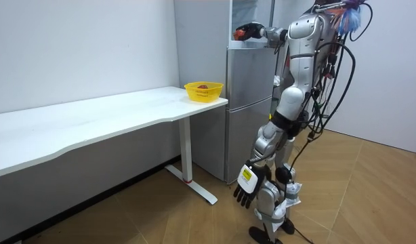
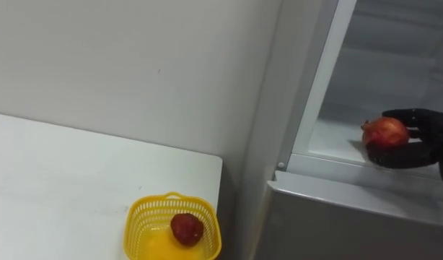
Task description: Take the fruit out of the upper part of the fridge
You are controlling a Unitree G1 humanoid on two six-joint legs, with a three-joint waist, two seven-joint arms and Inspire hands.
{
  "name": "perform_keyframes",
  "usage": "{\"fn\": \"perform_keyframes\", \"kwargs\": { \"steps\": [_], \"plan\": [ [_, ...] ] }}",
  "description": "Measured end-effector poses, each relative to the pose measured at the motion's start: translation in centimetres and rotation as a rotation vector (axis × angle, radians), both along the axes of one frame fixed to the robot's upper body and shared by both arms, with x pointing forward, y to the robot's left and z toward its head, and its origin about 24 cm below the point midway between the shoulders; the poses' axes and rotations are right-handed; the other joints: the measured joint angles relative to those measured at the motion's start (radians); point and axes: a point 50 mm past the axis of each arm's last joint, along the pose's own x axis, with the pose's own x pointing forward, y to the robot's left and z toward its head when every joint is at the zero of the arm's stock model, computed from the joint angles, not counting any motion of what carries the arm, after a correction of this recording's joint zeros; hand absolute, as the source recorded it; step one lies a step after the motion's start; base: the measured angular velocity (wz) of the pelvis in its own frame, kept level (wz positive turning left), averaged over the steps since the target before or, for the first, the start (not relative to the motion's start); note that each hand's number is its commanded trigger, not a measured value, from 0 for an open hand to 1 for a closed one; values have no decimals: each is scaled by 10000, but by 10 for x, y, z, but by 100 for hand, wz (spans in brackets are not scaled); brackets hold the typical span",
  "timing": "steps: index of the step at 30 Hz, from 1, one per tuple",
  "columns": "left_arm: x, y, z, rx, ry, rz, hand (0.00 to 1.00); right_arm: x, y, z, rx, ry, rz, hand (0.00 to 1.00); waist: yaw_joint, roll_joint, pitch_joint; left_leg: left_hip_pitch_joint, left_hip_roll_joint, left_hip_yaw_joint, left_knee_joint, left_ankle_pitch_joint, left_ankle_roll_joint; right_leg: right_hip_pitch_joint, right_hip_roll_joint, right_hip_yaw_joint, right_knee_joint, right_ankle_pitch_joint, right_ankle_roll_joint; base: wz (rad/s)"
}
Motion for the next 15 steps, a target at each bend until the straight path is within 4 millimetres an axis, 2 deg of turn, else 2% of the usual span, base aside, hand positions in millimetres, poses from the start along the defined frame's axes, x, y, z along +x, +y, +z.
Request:
{"fn": "perform_keyframes", "kwargs": {
  "steps": [11, 15],
  "plan": [
    [1, 0, 0, -2, -25, 3, 0, 1, 2, 4, 63, -213, 62, 100, -6, 15, 12, -10, 10, 16, -24, -1, 0, -26, 17, 144, 15, 0, 0, -2],
    [9, -1, 0, -44, -233, -77, 0, 4, 10, 12, -153, -595, 127, 100, 7, 123, 90, -53, 22, 85, -7, -3, 1, -177, 9, 211, 179, -1, -1, -6]
  ]
}}
